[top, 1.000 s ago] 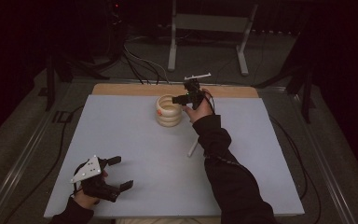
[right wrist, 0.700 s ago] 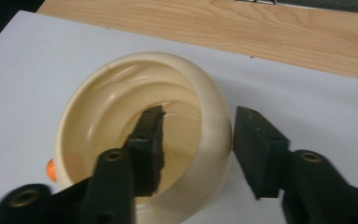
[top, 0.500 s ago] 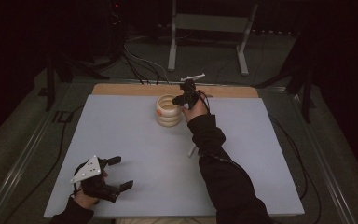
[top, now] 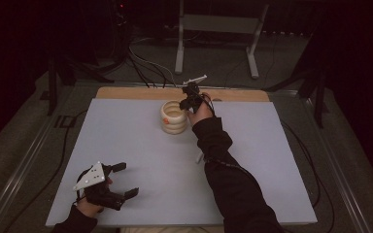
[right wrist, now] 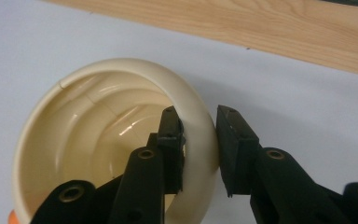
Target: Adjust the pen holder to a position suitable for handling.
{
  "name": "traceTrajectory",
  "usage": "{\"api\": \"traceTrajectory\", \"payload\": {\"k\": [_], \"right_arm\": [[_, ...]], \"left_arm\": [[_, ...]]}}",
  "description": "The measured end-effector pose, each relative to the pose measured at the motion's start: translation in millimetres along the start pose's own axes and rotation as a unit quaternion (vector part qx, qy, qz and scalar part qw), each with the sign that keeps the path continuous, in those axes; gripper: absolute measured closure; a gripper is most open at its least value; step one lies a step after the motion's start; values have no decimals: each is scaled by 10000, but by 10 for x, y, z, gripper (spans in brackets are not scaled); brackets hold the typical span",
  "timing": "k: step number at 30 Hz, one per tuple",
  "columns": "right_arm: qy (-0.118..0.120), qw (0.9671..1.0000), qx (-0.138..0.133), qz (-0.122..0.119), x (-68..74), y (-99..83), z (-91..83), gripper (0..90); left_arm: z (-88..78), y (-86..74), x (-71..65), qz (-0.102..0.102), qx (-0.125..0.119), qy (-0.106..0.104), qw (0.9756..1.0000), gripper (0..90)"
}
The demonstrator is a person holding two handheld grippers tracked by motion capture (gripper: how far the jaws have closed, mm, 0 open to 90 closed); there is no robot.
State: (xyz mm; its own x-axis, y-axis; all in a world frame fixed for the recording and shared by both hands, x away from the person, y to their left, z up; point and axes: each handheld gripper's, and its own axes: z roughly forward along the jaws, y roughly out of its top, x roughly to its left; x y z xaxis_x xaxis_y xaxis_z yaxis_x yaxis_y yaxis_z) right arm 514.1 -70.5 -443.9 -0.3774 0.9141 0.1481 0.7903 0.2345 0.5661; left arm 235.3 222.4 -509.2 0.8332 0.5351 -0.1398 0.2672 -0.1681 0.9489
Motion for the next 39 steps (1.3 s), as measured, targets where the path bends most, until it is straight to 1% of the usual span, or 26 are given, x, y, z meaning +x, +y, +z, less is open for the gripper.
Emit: {"api": "traceTrajectory", "payload": {"k": [5,7,12,15,19,21,26,31,35,39], "right_arm": [[86,9996,15,-259,87,-18,-102,726],[127,9994,44,-321,128,-35,-138,728],[188,9982,100,-563,237,-102,-222,730],[222,9976,114,-650,289,-147,-287,732],[312,9973,110,-660,337,-202,-367,733],[323,9967,110,-733,377,-241,-402,735],[372,9959,163,-809,489,-362,-464,737],[379,9945,267,-937,590,-482,-475,738],[373,9936,375,-999,643,-566,-479,738],[386,9928,394,-1064,684,-634,-502,739]], "left_arm": [[7,0,-3,6,10,-2,10000,0],[9,1,-5,22,11,-1,10000,0],[10,2,-3,13,1,-12,10000,0],[11,2,-2,21,5,-3,10000,0],[14,4,-4,21,8,-1,10000,0],[15,4,-7,16,5,-4,10000,0],[17,6,-8,27,3,-7,10000,0],[19,7,-8,26,7,-12,10000,0],[20,7,-5,31,9,-6,10000,0],[21,9,-7,43,3,-14,10000,0]]}}
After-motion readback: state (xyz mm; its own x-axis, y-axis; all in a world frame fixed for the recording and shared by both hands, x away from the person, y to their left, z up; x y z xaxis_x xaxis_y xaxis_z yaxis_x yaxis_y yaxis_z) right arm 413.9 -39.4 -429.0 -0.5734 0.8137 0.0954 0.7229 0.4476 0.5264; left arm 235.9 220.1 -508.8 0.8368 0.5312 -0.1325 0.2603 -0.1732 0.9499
